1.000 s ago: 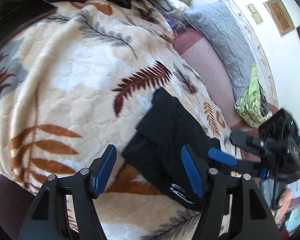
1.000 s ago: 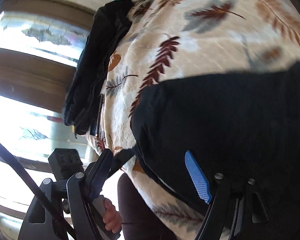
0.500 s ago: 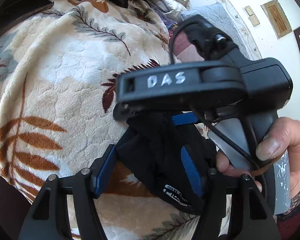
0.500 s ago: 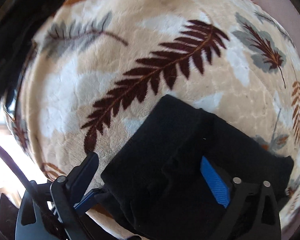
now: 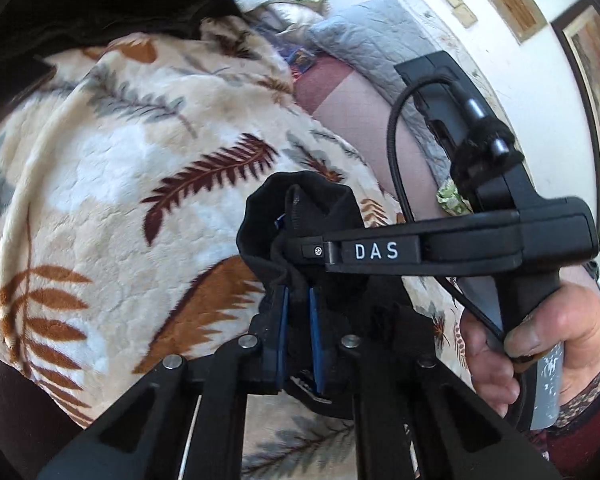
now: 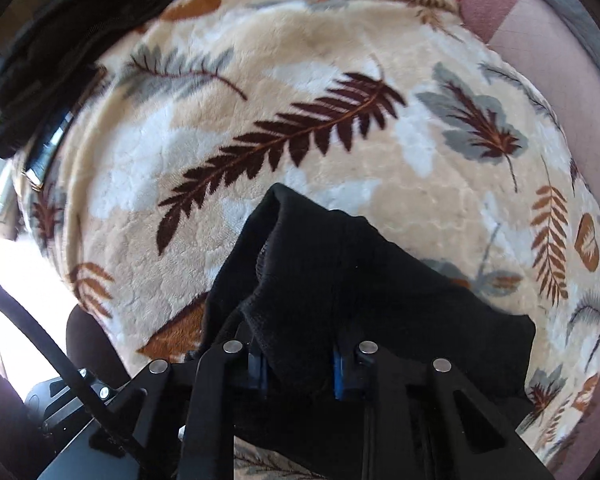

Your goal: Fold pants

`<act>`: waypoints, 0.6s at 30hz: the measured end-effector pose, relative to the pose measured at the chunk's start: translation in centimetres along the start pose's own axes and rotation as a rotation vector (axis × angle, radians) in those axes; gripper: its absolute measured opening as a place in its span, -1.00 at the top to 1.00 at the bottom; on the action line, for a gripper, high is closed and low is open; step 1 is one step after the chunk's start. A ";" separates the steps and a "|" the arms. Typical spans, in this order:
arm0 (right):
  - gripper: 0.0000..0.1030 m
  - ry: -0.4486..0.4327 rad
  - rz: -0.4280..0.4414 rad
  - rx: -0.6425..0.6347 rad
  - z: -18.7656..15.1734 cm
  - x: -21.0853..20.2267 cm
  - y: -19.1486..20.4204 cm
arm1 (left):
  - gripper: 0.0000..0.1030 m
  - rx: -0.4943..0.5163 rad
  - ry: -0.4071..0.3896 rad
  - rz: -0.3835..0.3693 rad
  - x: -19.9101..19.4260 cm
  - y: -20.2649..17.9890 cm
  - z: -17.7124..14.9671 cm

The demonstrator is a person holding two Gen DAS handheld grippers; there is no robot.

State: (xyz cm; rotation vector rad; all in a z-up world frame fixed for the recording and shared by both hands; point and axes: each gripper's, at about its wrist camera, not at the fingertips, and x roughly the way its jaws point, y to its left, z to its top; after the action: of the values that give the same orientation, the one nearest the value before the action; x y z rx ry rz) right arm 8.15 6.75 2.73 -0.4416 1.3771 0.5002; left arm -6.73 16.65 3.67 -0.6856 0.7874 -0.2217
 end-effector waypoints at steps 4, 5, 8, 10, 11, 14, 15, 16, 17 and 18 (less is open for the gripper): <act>0.57 -0.083 0.062 0.062 -2.9 -2.6 -3.1 | 0.81 0.044 0.015 -0.031 0.1 -2.7 -0.1; 0.57 -0.102 0.084 0.085 -3.6 -3.3 -4.0 | 0.81 0.061 0.018 -0.035 0.1 -3.6 -0.2; 0.57 -0.161 0.156 0.157 -5.0 -4.9 -5.1 | 0.81 0.133 0.029 -0.053 0.1 -6.6 -0.9; 0.57 -0.194 0.189 0.200 -5.6 -5.3 -5.5 | 0.81 0.181 0.041 -0.067 0.5 -8.8 -1.3; 0.57 -0.214 0.211 0.227 -6.5 -5.9 -6.4 | 0.81 0.201 0.048 -0.076 0.7 -9.8 -1.5; 0.57 -0.266 0.255 0.301 -9.0 -7.1 -9.2 | 0.81 0.250 0.080 -0.107 1.7 -12.8 -2.3; 0.57 -0.282 0.265 0.325 -10.0 -7.4 -10.3 | 0.81 0.269 0.094 -0.115 2.2 -13.9 -2.7; 0.57 -0.292 0.273 0.343 -10.7 -7.5 -11.1 | 0.81 0.285 0.107 -0.121 2.8 -14.8 -3.1; 0.57 -0.304 0.285 0.369 -11.8 -7.6 -12.2 | 0.81 0.304 0.128 -0.130 3.5 -16.0 -3.6; 0.57 -0.314 0.294 0.391 -12.6 -7.6 -13.2 | 0.81 0.316 0.142 -0.133 4.1 -16.8 -4.0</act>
State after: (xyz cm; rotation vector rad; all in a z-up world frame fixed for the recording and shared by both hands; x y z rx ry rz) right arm 4.67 -11.86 8.55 0.1565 1.2002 0.4998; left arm -5.71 0.15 10.04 -0.4261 0.8206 -0.5093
